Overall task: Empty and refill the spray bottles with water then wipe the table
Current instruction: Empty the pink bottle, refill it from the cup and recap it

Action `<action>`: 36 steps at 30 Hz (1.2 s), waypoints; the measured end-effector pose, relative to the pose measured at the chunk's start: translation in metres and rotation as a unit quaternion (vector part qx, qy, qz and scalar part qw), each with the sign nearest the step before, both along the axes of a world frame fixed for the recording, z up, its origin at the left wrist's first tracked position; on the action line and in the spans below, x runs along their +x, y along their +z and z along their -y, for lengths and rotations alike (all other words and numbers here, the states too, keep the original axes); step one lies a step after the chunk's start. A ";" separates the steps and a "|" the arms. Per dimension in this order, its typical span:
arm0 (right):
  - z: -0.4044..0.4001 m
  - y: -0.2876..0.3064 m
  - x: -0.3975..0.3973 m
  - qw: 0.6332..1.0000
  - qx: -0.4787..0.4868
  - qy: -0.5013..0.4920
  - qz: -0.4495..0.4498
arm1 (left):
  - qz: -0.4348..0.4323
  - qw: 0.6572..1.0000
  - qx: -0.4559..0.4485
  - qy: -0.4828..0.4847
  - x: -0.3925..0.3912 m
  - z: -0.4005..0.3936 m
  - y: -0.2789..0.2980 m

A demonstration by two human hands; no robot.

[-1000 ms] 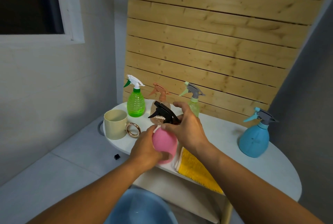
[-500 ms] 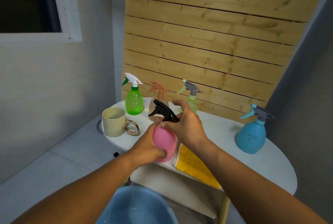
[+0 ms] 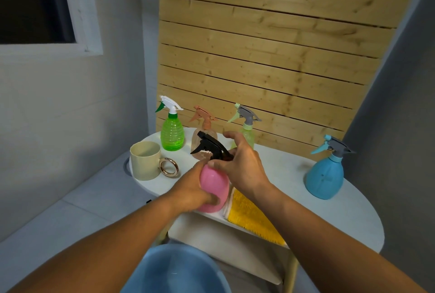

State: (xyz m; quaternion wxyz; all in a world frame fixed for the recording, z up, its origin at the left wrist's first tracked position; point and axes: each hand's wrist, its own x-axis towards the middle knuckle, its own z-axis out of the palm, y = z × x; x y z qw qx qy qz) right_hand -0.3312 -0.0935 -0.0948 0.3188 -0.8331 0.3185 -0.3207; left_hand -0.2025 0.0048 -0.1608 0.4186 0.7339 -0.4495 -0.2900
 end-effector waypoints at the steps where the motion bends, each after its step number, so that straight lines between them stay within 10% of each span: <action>1: 0.000 -0.001 0.001 1.000 0.004 -0.003 0.003 | 0.029 0.999 -0.003 0.032 -0.001 0.000 0.001; 7: -0.005 -0.006 0.010 1.000 -0.006 -0.024 0.005 | 0.180 0.963 0.056 0.191 -0.026 0.009 -0.010; 14: 0.000 -0.006 0.006 1.000 0.004 -0.014 0.006 | -0.041 0.999 -0.013 0.004 0.003 -0.003 -0.011; 21: -0.003 -0.006 0.011 1.000 -0.010 -0.023 -0.001 | 0.180 0.970 0.063 0.152 -0.018 0.003 -0.011; 28: 0.001 -0.005 0.010 1.000 0.001 -0.017 0.012 | -0.038 0.999 -0.009 0.009 0.006 -0.003 -0.013; 36: 0.001 -0.006 0.011 1.000 0.012 -0.022 0.013 | 0.137 0.978 0.065 0.147 -0.024 0.003 -0.012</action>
